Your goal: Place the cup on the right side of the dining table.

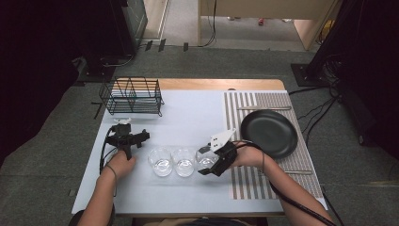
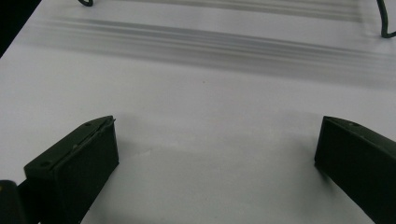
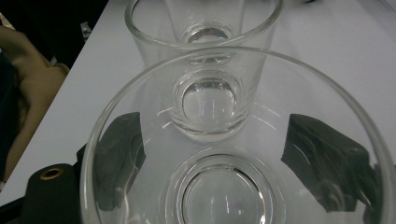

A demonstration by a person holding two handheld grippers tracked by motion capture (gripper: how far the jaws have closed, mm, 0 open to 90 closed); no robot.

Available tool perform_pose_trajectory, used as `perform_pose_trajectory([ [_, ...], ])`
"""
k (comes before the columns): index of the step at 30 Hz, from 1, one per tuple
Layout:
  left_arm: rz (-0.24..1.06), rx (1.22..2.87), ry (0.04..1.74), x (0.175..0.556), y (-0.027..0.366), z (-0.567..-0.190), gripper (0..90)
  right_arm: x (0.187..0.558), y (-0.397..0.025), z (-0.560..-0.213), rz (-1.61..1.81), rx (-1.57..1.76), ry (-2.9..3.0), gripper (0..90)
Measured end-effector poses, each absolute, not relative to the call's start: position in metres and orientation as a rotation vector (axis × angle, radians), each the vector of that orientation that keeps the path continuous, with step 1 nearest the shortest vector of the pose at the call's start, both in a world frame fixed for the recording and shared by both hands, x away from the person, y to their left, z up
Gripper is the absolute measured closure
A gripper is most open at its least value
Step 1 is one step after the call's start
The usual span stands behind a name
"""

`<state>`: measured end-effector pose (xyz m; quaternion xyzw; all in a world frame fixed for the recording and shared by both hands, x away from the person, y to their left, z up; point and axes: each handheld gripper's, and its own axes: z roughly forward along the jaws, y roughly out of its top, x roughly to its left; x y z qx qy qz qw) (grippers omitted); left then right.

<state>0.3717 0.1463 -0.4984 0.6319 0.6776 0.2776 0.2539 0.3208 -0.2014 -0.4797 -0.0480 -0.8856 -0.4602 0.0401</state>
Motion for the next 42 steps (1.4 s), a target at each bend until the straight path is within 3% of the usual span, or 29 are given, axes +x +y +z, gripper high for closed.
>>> perform_pose_trajectory([
  [42,0.755,1.714,1.841,0.3715,0.1462,-0.4985,0.0,0.3246,-0.2069,-0.4718,-1.432,-0.175,-2.735,18.8],
])
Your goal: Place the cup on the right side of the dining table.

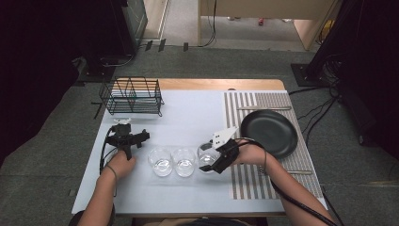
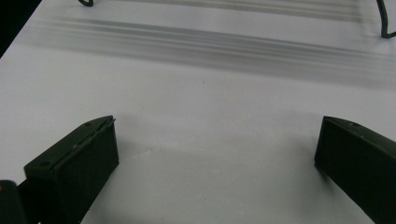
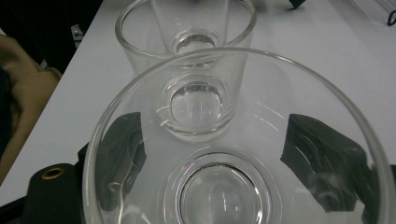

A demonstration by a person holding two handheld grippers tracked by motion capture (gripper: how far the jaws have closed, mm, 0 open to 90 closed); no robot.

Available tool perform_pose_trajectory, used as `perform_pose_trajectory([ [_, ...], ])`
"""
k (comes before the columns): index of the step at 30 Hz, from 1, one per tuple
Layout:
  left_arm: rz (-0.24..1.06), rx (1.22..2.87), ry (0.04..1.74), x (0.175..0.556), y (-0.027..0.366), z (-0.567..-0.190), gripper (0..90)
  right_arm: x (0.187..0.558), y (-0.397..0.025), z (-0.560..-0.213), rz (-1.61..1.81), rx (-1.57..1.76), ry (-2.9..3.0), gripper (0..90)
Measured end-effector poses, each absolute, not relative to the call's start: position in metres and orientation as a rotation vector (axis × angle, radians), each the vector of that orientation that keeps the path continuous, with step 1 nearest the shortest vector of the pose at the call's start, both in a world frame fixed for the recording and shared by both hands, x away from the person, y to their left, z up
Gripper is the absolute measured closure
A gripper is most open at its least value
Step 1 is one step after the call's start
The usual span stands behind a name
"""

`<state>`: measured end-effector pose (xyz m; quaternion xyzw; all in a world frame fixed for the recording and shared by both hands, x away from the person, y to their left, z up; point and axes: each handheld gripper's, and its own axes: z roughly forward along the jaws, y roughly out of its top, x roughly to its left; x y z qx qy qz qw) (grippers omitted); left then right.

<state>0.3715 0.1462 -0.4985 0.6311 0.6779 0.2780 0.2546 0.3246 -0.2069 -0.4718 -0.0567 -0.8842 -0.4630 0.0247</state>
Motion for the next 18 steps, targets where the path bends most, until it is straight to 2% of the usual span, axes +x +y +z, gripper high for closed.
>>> perform_pose_trajectory([
  [18,0.757,1.712,1.84,0.3712,0.1462,-0.4987,0.0,0.3279,-0.2074,-0.4692,-1.446,-0.212,-2.733,18.9],
])
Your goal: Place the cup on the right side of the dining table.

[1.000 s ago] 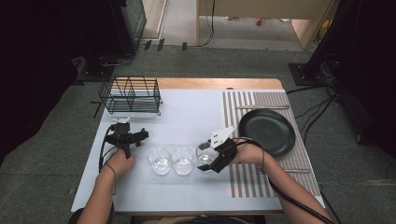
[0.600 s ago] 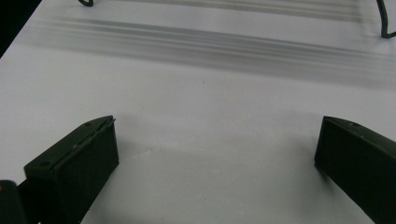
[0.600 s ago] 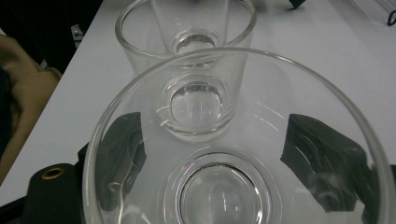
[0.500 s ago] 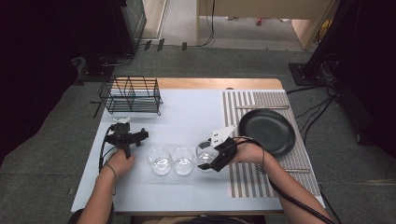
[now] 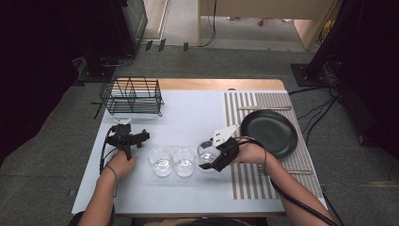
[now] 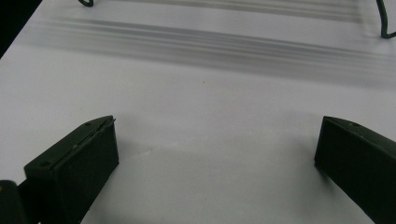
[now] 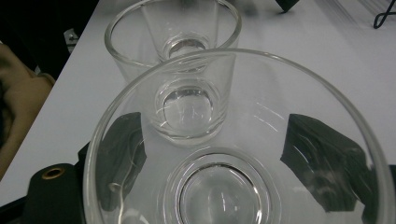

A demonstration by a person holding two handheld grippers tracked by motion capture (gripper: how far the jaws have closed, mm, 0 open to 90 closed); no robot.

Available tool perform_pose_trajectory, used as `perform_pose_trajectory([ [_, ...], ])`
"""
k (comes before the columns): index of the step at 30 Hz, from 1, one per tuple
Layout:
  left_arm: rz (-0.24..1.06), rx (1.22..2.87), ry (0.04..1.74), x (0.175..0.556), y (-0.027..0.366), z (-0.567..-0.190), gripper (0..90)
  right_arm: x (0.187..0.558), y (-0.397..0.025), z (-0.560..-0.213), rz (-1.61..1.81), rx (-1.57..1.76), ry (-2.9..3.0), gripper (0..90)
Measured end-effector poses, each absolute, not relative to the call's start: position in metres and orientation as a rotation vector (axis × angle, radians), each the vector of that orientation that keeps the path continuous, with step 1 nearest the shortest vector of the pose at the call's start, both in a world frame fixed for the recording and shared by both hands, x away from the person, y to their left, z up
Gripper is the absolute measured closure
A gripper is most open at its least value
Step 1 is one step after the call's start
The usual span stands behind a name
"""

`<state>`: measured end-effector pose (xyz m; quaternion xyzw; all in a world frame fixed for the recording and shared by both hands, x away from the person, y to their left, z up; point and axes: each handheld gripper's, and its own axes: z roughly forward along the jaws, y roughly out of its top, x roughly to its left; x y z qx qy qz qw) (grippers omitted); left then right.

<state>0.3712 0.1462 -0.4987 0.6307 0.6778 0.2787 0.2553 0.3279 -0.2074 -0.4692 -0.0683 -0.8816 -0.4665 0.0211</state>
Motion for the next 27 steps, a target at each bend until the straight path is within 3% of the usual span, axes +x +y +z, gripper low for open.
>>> perform_pose_trajectory([
  [27,0.758,1.711,1.84,0.3711,0.1462,-0.4988,0.0,0.3352,-0.2063,-0.468,-1.432,-0.359,-2.789,19.0],
])
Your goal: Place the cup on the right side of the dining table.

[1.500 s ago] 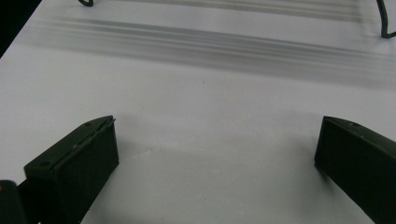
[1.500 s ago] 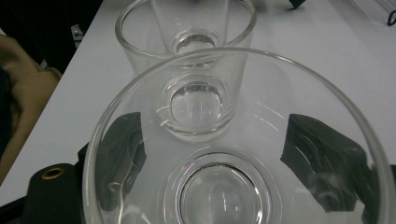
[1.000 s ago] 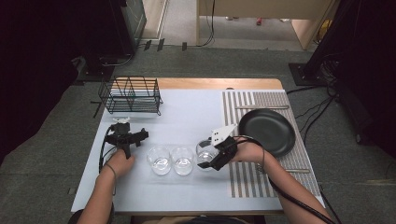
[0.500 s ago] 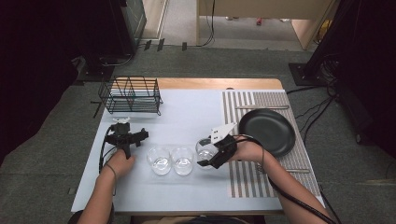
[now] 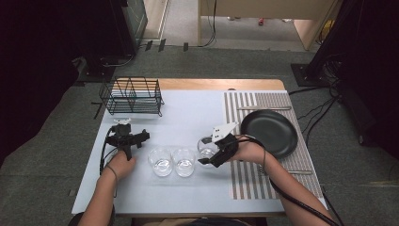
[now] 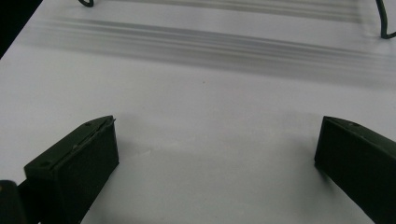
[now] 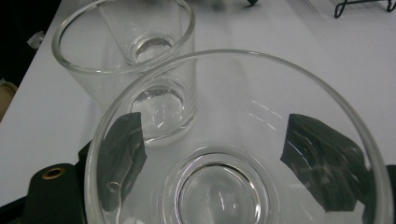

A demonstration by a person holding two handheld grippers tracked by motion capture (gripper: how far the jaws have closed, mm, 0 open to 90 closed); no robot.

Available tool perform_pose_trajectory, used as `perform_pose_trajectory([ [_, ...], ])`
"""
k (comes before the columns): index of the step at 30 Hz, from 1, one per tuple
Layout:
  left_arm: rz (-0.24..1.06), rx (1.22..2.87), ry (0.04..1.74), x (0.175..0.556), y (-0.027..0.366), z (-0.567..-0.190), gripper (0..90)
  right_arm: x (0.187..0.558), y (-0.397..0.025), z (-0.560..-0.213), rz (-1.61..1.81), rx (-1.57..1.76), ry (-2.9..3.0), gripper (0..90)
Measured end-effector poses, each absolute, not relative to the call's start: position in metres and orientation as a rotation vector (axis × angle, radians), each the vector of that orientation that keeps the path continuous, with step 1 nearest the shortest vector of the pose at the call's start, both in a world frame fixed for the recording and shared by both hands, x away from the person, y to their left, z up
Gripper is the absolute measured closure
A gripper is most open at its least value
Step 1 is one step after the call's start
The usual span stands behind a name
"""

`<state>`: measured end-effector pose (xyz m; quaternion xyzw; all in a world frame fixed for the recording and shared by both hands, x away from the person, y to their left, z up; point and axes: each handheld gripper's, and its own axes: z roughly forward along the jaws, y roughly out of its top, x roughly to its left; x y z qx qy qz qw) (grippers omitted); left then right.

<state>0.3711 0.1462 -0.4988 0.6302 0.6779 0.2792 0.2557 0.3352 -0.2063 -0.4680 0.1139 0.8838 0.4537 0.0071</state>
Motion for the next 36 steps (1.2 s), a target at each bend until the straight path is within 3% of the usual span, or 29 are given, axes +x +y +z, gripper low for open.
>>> perform_pose_trajectory([
  [36,0.758,1.71,1.84,0.3711,0.1461,-0.4988,0.0,0.3435,-0.2077,-0.4663,1.383,0.528,2.679,19.1],
])
